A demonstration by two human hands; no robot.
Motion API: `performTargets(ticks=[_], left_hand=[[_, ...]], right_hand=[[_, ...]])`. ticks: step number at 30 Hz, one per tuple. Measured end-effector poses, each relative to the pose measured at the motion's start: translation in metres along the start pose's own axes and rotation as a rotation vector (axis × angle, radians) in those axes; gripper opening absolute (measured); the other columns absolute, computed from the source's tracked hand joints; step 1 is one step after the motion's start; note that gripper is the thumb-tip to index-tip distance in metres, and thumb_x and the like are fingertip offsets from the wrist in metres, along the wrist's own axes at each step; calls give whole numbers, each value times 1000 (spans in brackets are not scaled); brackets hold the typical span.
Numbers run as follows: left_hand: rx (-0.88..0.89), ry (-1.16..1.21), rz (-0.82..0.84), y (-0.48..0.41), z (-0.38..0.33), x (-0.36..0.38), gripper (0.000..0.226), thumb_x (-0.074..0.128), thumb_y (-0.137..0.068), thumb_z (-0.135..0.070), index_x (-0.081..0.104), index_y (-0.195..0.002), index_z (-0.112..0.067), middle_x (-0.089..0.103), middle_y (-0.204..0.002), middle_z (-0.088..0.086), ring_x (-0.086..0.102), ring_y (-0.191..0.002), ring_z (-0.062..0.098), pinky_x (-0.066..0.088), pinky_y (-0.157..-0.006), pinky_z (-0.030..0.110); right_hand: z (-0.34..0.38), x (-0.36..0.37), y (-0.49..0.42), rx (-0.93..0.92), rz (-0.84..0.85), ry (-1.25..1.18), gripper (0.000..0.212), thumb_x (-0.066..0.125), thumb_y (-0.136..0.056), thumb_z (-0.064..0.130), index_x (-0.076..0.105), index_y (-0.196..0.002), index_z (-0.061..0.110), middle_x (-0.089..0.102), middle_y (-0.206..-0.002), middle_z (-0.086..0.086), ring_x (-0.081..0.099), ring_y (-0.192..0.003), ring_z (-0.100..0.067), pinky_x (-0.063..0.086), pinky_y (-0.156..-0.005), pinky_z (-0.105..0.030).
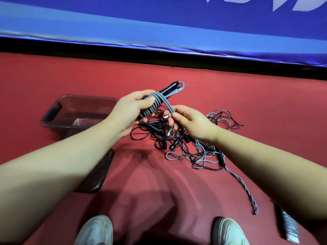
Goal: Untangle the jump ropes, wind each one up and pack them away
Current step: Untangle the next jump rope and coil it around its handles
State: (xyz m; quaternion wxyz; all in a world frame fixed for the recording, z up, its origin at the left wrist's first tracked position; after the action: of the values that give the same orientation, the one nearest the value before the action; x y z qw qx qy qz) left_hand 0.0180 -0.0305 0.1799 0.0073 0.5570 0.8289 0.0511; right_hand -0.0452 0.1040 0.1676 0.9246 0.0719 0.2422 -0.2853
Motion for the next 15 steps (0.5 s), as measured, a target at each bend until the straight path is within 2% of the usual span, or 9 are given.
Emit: performTargets(ticks=[2,4,6,8,10,12,15], left_hand=[[-79,176,30,1,2,5,24,51,-94,-15,64,-113,-19,65,-87,5,59,-68,18,39,-43,16],[-138,322,66,3,3,12,23,47,-95,-18,64,-111,-20,64,-86,7,59,-66,18,39,-40,15],[-179,412,97,7,3,19,23,45,-95,-20,65,-106,-23,64,-83,8,58,-63,18,37,-38,15],[-186,462,133,9,1,24,26,43,-95,-21,65,-106,-29,67,-80,7,59,-61,19,36,-37,14],[-181,496,151,9,-2,26,28,41,-96,-21,65,-106,-32,68,-81,7,60,-60,20,36,-37,14],[-173,499,151,8,-3,27,28,41,-97,-23,66,-104,-32,67,-82,7,60,-60,20,38,-38,14],[-172,509,172,8,-3,31,26,40,-97,-24,65,-101,-32,66,-82,6,60,-61,20,38,-37,14]], right_hand=[[2,0,0,-28,14,55,25,31,-101,7,50,-103,22,54,-78,6,50,-62,0,43,-69,-21],[4,3,0,-71,41,152,29,30,-101,5,44,-95,30,53,-79,6,50,-64,-2,43,-70,-20],[4,1,0,-78,28,177,31,29,-99,2,42,-90,29,51,-78,7,46,-63,-3,41,-66,-18],[4,-9,-1,-43,-10,74,31,32,-95,0,46,-90,27,48,-79,7,41,-64,-2,37,-63,-16],[7,-14,0,-77,-18,-23,19,36,-98,14,49,-95,28,47,-79,7,41,-65,2,35,-63,-13],[12,-16,2,-142,-47,-69,14,34,-99,27,47,-100,30,43,-72,10,39,-57,2,33,-55,-11],[14,-22,4,-203,-204,-80,19,34,-99,22,47,-106,33,41,-62,14,37,-55,-1,33,-54,-12]])
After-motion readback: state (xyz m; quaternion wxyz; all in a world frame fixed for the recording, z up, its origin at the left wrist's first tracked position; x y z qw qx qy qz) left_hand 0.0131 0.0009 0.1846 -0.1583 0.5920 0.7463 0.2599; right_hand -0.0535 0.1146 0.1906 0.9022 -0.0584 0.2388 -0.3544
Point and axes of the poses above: each hand's wrist, its own y-axis away from the middle knuckle, its own x-axis out of the palm, z = x × y, the point moved 7 cm from there along -y, towards the middle knuckle
